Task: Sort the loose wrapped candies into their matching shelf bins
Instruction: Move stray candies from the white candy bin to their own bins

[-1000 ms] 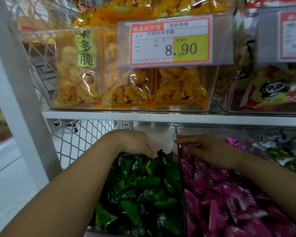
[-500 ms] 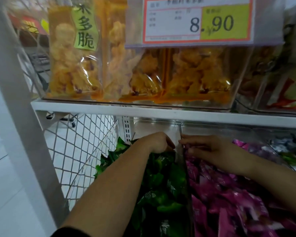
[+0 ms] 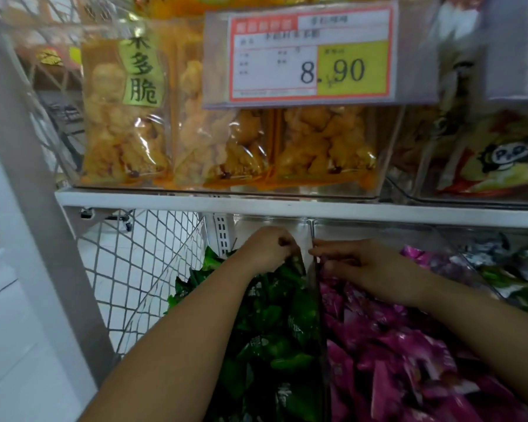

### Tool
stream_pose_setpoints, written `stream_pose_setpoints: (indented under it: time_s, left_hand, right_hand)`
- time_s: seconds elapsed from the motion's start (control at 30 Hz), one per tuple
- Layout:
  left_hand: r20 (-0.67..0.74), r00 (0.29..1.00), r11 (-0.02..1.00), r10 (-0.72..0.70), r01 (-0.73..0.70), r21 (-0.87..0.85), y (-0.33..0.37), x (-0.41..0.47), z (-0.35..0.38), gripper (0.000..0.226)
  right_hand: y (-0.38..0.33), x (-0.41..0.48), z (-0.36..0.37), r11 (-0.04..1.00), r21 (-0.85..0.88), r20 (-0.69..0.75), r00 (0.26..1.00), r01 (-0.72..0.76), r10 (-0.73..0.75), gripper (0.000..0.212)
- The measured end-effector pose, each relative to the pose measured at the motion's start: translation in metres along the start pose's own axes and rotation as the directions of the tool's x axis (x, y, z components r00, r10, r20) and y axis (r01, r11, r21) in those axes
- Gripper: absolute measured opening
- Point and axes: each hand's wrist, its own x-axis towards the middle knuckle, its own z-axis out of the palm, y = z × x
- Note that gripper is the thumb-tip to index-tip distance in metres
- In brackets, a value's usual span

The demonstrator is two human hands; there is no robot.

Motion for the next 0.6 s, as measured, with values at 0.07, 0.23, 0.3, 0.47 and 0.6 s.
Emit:
stream_pose_setpoints:
  time_s: [0.07, 0.23, 0.3, 0.47, 0.6]
  left_hand:
    - [-0.121, 0.993, 0.988, 0.017, -0.035, -0.149, 0.008, -0.014, -0.012, 0.017]
    - [-0.289, 0.957, 0.909, 0.002, -0.122, -0.399, 0.035, -0.061, -0.020, 0.007]
    - [-0.276, 0.960, 0.873, 0.047, -0.173, -0.456, 0.049, -0.081, -0.014, 0.010]
    - [-0.233, 0.961, 0.850, 0.148, -0.244, -0.466, 0.087, -0.115, 0.004, 0.013]
    - [-0.129, 0.979, 0.800, 0.161, -0.205, -0.564, 0.115, -0.125, 0.020, 0.023]
  right_hand:
    - [-0.004, -0.001, 0.000, 1.000, -0.029, -0.011, 1.000, 0.005, -0.005, 0.031]
    - [-0.016, -0.014, 0.006, 0.995, -0.094, -0.141, 0.990, -0.039, 0.026, 0.047]
    - [-0.025, -0.027, 0.008, 0.999, 0.023, -0.176, 0.984, -0.023, 0.027, 0.058]
    - [-0.045, -0.073, 0.003, 0.965, 0.260, -0.286, 0.957, 0.042, 0.036, 0.047]
    - [-0.042, -0.112, -0.008, 0.968, 0.247, -0.414, 0.907, 0.038, 0.071, 0.035]
